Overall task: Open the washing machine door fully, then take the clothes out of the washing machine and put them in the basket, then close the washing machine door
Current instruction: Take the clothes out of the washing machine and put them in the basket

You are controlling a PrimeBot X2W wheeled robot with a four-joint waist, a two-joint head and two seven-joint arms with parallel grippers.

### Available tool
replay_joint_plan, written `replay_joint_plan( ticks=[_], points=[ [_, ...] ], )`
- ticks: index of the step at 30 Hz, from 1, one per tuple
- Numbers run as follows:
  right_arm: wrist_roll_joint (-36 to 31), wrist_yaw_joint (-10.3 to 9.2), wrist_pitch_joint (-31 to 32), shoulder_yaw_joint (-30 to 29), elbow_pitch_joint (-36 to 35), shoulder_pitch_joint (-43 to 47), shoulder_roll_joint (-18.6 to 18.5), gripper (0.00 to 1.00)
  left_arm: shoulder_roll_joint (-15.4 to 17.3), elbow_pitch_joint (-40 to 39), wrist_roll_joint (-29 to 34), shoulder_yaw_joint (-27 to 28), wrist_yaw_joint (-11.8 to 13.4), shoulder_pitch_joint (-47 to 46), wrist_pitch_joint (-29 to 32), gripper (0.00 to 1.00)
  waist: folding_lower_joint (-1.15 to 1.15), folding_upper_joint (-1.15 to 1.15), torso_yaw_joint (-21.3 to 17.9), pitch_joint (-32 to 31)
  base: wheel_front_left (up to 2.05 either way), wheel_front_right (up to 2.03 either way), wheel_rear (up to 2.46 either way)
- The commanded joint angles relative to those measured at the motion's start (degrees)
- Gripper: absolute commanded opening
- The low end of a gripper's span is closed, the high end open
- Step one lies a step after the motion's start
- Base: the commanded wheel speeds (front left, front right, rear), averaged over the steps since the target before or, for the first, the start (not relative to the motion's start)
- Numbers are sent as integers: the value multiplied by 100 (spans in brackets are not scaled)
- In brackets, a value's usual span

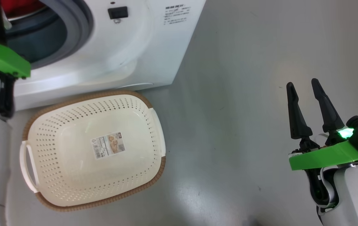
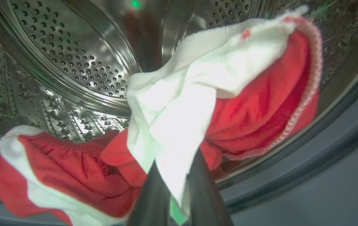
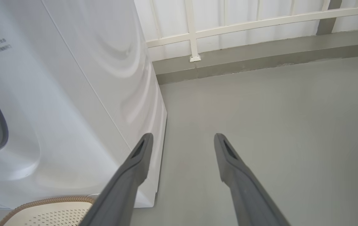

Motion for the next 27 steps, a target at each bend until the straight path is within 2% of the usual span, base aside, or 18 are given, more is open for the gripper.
replay_joint_plan(
  ticks=[1, 14, 19, 27],
  points=[
    [-67, 36, -37, 104, -113, 21, -49, 100, 206, -257, 109, 198, -17, 144, -28, 0, 0, 0, 64, -91, 0, 0, 0],
    [-100, 36, -37, 26, -80, 135, -174, 100, -491, -1928, 880, 1317, -29, 1499, -28, 0, 0, 0, 350, -534, 0, 0, 0],
    [-108, 36, -37, -17, -69, 238, -207, 100, -727, -2530, 972, 1365, -30, 1983, -28, 0, 0, 0, 495, -700, 0, 0, 0],
    [-114, 36, -37, -2, -44, 379, -239, 100, -883, -3366, 977, 1399, -31, 2724, -28, 0, 0, 0, 584, -966, 0, 0, 0]
  ],
)
